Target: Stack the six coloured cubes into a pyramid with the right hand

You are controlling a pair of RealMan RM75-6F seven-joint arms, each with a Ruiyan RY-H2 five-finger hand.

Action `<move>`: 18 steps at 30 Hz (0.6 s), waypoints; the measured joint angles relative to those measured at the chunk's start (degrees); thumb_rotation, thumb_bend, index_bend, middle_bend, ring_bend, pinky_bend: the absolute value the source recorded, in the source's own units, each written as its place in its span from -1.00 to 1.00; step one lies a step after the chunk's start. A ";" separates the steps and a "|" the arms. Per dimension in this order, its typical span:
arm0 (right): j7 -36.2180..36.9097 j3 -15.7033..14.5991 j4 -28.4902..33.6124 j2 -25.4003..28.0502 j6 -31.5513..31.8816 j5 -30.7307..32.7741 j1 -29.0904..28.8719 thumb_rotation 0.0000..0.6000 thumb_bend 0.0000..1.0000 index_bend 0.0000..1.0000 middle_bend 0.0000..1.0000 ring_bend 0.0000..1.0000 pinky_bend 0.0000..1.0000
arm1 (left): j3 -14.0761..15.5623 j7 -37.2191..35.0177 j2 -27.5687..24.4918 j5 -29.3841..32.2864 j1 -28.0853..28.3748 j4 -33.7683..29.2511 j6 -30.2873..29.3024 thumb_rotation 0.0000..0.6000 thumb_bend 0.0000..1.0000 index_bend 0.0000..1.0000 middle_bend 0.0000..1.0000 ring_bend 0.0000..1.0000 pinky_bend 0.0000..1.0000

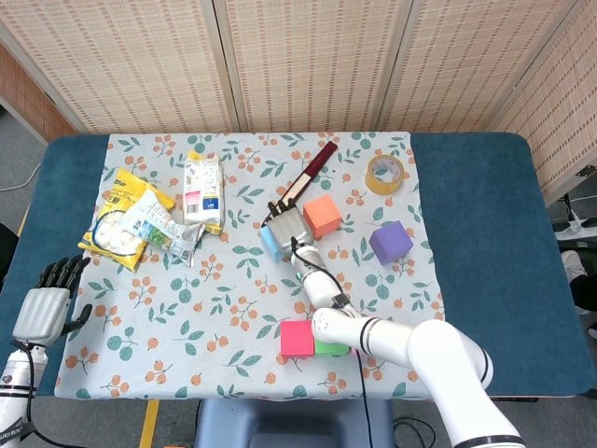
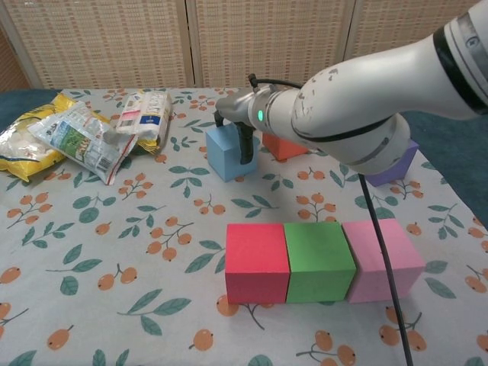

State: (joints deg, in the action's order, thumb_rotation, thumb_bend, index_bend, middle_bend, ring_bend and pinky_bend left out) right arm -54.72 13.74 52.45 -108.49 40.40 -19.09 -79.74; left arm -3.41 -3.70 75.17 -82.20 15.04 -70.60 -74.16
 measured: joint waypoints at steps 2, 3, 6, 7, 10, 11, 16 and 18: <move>0.68 0.30 -0.26 -0.29 0.67 -0.51 0.06 1.00 -0.77 -0.07 -0.90 -1.00 -0.56 | 0.01 0.02 0.00 0.00 0.04 0.00 0.09 1.00 -0.19 -1.00 -0.89 -0.98 -0.80; 0.92 0.43 -0.37 -0.43 1.16 -0.85 0.12 1.00 -0.77 0.12 -0.79 -0.97 -0.48 | 0.00 0.04 0.00 0.01 0.04 0.00 0.09 1.00 -0.19 -1.00 -0.89 -0.98 -0.80; 1.59 0.81 -0.66 -0.91 3.16 -2.11 0.37 1.00 -0.77 0.55 -0.50 -0.82 -0.31 | 0.03 0.10 -0.02 -0.08 0.03 -0.06 0.00 1.00 -0.19 -1.00 -0.89 -0.98 -0.80; 1.69 0.93 -0.66 -1.03 3.82 -2.40 0.46 1.00 -0.77 0.67 -0.43 -0.76 -0.26 | 0.06 0.08 -0.05 -0.12 0.00 -0.12 -0.04 1.00 -0.19 -1.00 -0.89 -0.98 -0.80; 1.41 1.51 0.10 -1.06 6.49 -2.64 0.75 1.00 -0.77 0.82 -0.35 -0.70 -0.20 | 0.16 0.09 -0.20 -0.34 -0.04 -0.43 -0.17 1.00 -0.19 -1.00 -0.89 -0.98 -0.80; 1.00 1.85 1.02 -0.80 7.75 -2.43 0.87 1.00 -0.77 0.83 -0.35 -0.70 -0.20 | 0.21 0.10 -0.25 -0.47 -0.04 -0.52 -0.23 1.00 -0.19 -1.00 -0.89 -0.98 -0.80; -1.64 3.87 9.02 2.14 12.91 0.59 1.49 1.00 -0.77 0.85 -0.34 -0.70 -0.20 | 0.62 0.15 -0.58 -1.30 -0.12 -1.32 -0.67 1.00 -0.19 -1.00 -0.89 -0.98 -0.80; -3.25 4.90 14.89 4.51 15.61 2.73 1.87 1.00 -0.77 0.85 -0.34 -0.70 -0.20 | 0.71 0.28 -0.66 -1.50 -0.24 -1.64 -1.04 1.00 -0.19 -1.00 -0.89 -0.98 -0.80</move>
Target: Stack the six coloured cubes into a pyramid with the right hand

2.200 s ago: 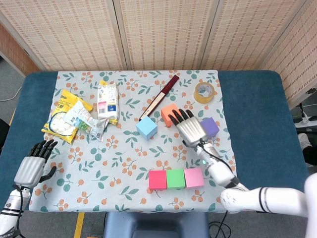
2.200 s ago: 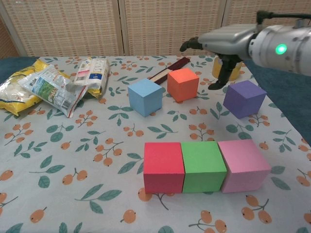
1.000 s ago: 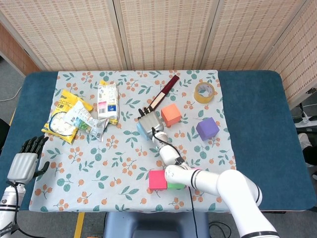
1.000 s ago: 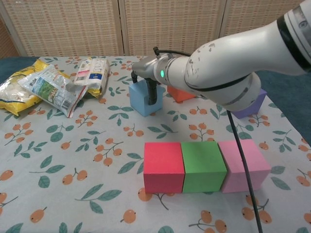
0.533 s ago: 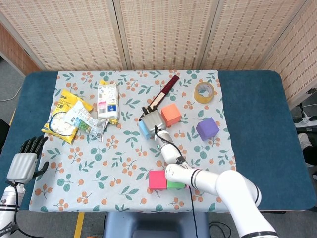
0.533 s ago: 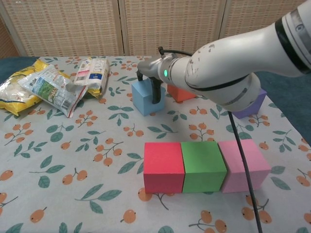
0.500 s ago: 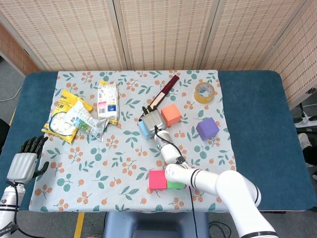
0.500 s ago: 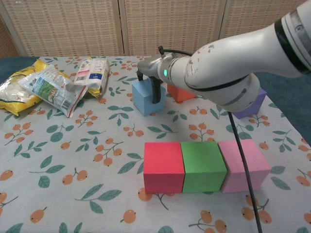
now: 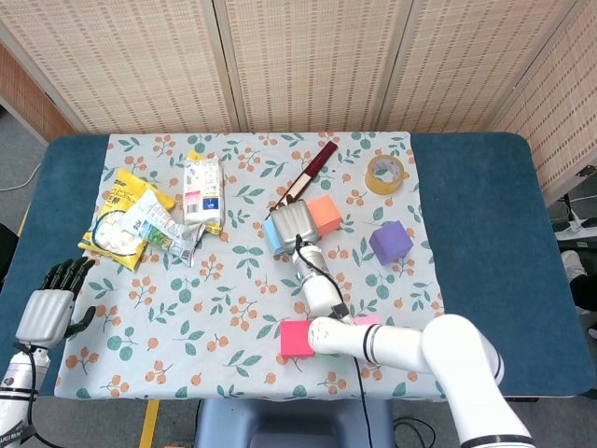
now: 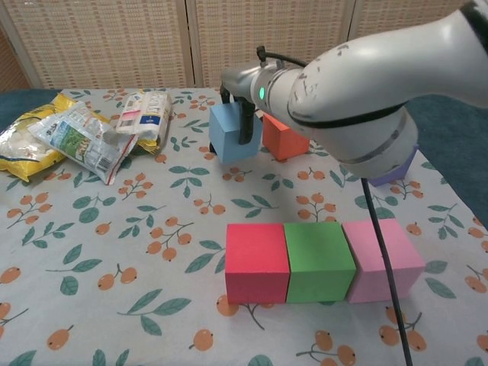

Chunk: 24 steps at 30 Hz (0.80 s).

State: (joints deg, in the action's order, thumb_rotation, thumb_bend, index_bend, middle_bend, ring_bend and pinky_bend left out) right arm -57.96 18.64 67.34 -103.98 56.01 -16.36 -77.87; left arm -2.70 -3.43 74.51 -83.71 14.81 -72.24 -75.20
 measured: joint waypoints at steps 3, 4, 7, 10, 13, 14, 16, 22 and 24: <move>-2.21 1.20 10.31 4.42 4.02 2.66 0.79 1.00 -0.77 0.85 -0.34 -0.70 -0.20 | 0.16 0.16 -0.12 -0.43 -0.24 -0.46 -0.69 1.00 -0.19 -1.00 -0.89 -0.98 -0.80; -2.81 1.47 13.68 5.95 5.23 3.35 1.11 1.00 -0.77 0.85 -0.34 -0.70 -0.20 | 0.21 0.28 -0.14 -0.55 -0.33 -0.59 -0.91 1.00 -0.19 -1.00 -0.89 -0.98 -0.80; -4.69 2.30 24.62 11.32 9.21 5.50 2.28 1.00 -0.76 0.85 -0.34 -0.70 -0.21 | 0.32 0.52 -0.17 -0.67 -0.46 -0.77 -1.07 1.00 -0.19 -1.00 -0.89 -0.98 -0.80; -5.93 2.70 33.94 16.70 12.74 6.96 3.84 1.00 -0.71 0.85 -0.33 -0.70 -0.21 | 0.37 1.12 -0.10 -0.60 -0.48 -0.86 -0.99 1.00 -0.19 -1.00 -0.89 -0.98 -0.80; -5.45 3.04 43.65 22.30 15.57 8.39 6.50 1.00 -0.66 0.85 -0.33 -0.70 -0.21 | 0.39 2.38 0.30 -0.35 -0.34 -0.89 -0.50 1.00 -0.19 -1.00 -0.89 -0.98 -0.80; -4.69 3.31 47.60 24.92 16.17 9.82 7.83 1.00 -0.66 0.85 -0.33 -0.70 -0.21 | 0.39 2.85 0.48 -0.25 -0.27 -0.89 -0.28 1.00 -0.19 -1.00 -0.89 -0.98 -0.80; -3.46 3.70 52.89 29.26 16.39 12.76 9.68 1.00 -0.65 0.85 -0.33 -0.70 -0.21 | 0.38 3.48 0.89 0.07 -0.10 -0.91 0.27 1.00 -0.19 -1.00 -0.89 -0.98 -0.80; 0.25 3.81 62.11 39.27 12.67 20.35 13.22 1.00 -0.60 0.85 -0.33 -0.70 -0.21 | 0.25 3.85 1.25 0.55 0.21 -0.71 1.01 1.00 -0.19 -1.00 -0.89 -0.98 -0.80; 1.42 3.39 63.81 40.18 12.10 20.97 13.39 1.00 -0.59 0.85 -0.32 -0.70 -0.21 | 0.18 3.82 1.26 0.64 0.25 -0.65 1.08 1.00 -0.19 -1.00 -0.89 -0.98 -0.80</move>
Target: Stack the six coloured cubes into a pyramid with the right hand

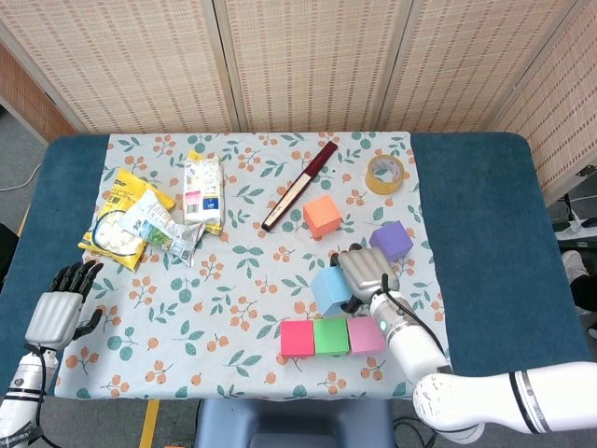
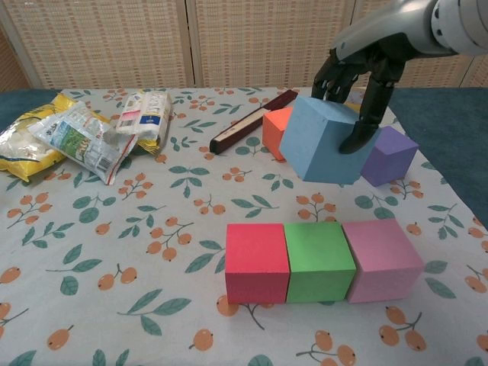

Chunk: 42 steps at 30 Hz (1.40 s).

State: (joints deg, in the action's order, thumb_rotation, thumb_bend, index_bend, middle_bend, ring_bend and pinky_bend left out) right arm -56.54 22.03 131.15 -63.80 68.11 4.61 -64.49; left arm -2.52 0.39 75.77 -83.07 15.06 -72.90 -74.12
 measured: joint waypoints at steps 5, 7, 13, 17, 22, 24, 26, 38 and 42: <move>4.40 -0.46 2.18 -0.95 0.69 3.48 -0.90 1.00 -0.57 0.85 -0.32 -0.70 -0.21 | -0.03 -0.09 -0.13 0.04 0.01 -0.20 0.01 1.00 -0.19 -1.00 -0.89 -0.98 -0.80; 5.11 -0.81 2.58 -2.31 1.84 4.14 -1.78 1.00 -0.57 0.85 -0.32 -0.70 -0.22 | 0.04 -0.28 -0.26 -0.14 -0.02 -0.34 -0.11 1.00 -0.19 -1.00 -0.89 -0.98 -0.80; 5.37 -2.48 3.47 -7.74 7.67 4.44 -5.35 1.00 -0.57 0.85 -0.32 -0.70 -0.23 | 0.48 -0.81 -0.67 -0.86 -0.31 -0.79 -0.67 1.00 -0.19 -1.00 -0.89 -0.98 -0.80; 5.37 -3.32 3.73 -10.36 11.58 3.34 -7.19 1.00 -0.57 0.85 -0.32 -0.70 -0.23 | 0.56 -1.05 -0.89 -0.96 -0.45 -0.96 -0.86 1.00 -0.19 -1.00 -0.89 -0.98 -0.80; 4.09 -4.66 3.82 -12.48 14.88 1.74 -8.73 1.00 -0.57 0.85 -0.32 -0.70 -0.24 | 0.42 -1.20 -0.84 -0.78 -0.29 -0.91 -0.53 1.00 -0.19 -1.00 -0.89 -0.98 -0.80; 3.85 -4.84 3.83 -13.67 16.01 1.59 -9.22 1.00 -0.57 0.85 -0.32 -0.70 -0.24 | 0.47 -1.21 -0.84 -0.82 -0.25 -0.92 -0.43 1.00 -0.19 -1.00 -0.89 -0.98 -0.80; 3.68 -4.84 3.83 -14.80 16.92 1.65 -9.70 1.00 -0.57 0.85 -0.32 -0.70 -0.24 | 0.54 -1.26 -0.83 -0.94 -0.24 -0.91 -0.46 1.00 -0.19 -1.00 -0.89 -0.98 -0.80; 3.19 -4.93 3.64 -17.03 18.76 1.00 -9.92 1.00 -0.57 0.85 -0.32 -0.70 -0.25 | 0.45 -1.40 -0.94 -0.82 -0.31 -0.86 -0.53 1.00 -0.19 -1.00 -0.89 -0.98 -0.80; 2.54 -5.00 3.50 -17.52 19.51 0.92 -10.16 1.00 -0.56 0.85 -0.32 -0.70 -0.25 | 0.45 -1.41 -0.94 -0.78 -0.23 -0.87 -0.35 1.00 -0.19 -1.00 -0.89 -0.98 -0.80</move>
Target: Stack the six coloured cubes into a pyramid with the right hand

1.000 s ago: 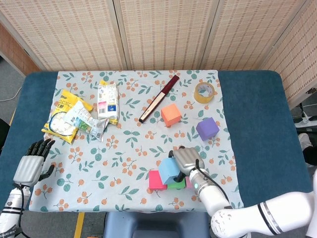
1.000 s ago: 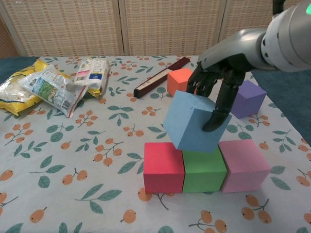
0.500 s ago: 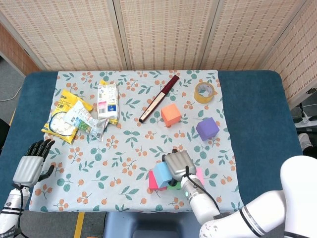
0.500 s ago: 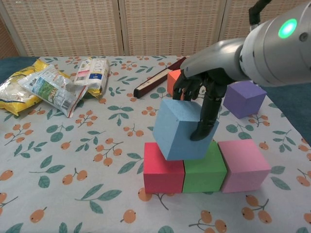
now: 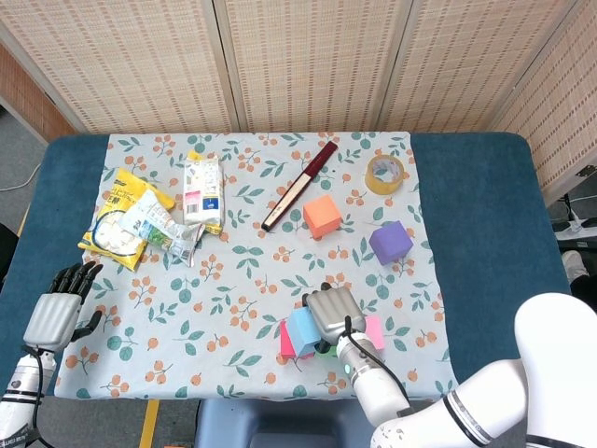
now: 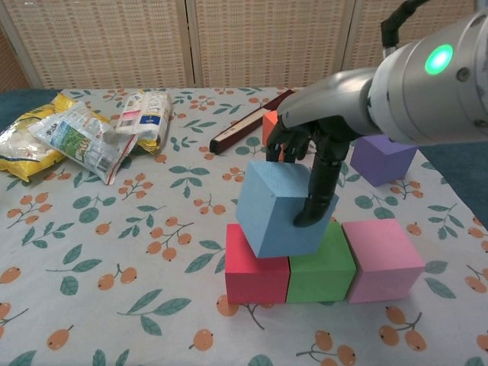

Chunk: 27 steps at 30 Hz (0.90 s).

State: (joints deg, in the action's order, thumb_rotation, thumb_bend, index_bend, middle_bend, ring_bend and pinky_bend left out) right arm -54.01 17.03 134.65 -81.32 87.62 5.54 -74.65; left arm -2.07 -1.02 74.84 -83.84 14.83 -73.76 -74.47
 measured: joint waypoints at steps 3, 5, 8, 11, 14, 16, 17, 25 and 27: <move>-1.02 -0.08 0.06 -0.43 1.18 0.28 -0.43 1.00 -0.57 0.85 -0.32 -0.70 -0.25 | -0.04 -0.12 -0.12 0.01 -0.08 -0.02 -0.20 1.00 -0.19 -1.00 -0.89 -0.98 -0.80; -1.59 -0.05 0.19 -0.77 2.22 0.62 -0.70 1.00 -0.57 0.85 -0.32 -0.70 -0.25 | -0.06 -0.26 -0.20 -0.01 -0.14 0.00 -0.32 1.00 -0.19 -1.00 -0.89 -0.98 -0.80; -2.35 -0.05 0.30 -1.34 3.64 0.85 -0.96 1.00 -0.57 0.85 -0.32 -0.70 -0.25 | -0.02 -0.51 -0.30 -0.18 -0.14 0.00 -0.37 1.00 -0.19 -1.00 -0.90 -0.98 -0.80; -2.77 -0.24 0.33 -1.84 4.44 0.87 -0.81 1.00 -0.57 0.85 -0.32 -0.70 -0.25 | 0.02 -0.68 -0.37 -0.31 -0.15 -0.06 -0.48 1.00 -0.19 -1.00 -0.89 -0.98 -0.80; -3.04 -0.68 0.34 -2.02 4.63 0.66 -0.40 1.00 -0.57 0.85 -0.32 -0.70 -0.25 | 0.01 -0.73 -0.44 -0.35 -0.22 -0.12 -0.63 1.00 -0.19 -1.00 -0.90 -0.98 -0.80; -3.18 -1.00 0.34 -2.14 4.67 0.32 -0.17 1.00 -0.57 0.85 -0.32 -0.70 -0.25 | 0.05 -0.72 -0.43 -0.41 -0.24 -0.21 -0.67 1.00 -0.19 -1.00 -0.89 -0.98 -0.80; -3.31 -1.23 0.34 -2.23 4.70 0.05 -0.02 1.00 -0.57 0.84 -0.32 -0.70 -0.25 | 0.04 -0.68 -0.44 -0.42 -0.23 -0.28 -0.68 1.00 -0.19 -1.00 -0.89 -0.98 -0.80; -3.91 -1.81 0.34 -3.04 4.84 -1.29 0.84 1.00 -0.57 0.78 -0.32 -0.70 -0.25 | 0.20 -0.69 -0.46 -0.63 -0.21 -0.35 -0.63 1.00 -0.19 -1.00 -0.89 -0.98 -0.80; -4.09 -1.88 0.34 -3.23 4.81 -1.42 1.05 1.00 -0.57 0.72 -0.32 -0.70 -0.25 | 0.21 -0.66 -0.46 -0.66 -0.20 -0.38 -0.61 1.00 -0.19 -1.00 -0.89 -0.98 -0.80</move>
State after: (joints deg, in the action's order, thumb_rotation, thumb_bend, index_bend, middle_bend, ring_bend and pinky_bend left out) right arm -58.10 15.15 134.99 -84.55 92.43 4.12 -73.60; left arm -1.86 -1.68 74.38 -84.50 14.63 -74.14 -75.08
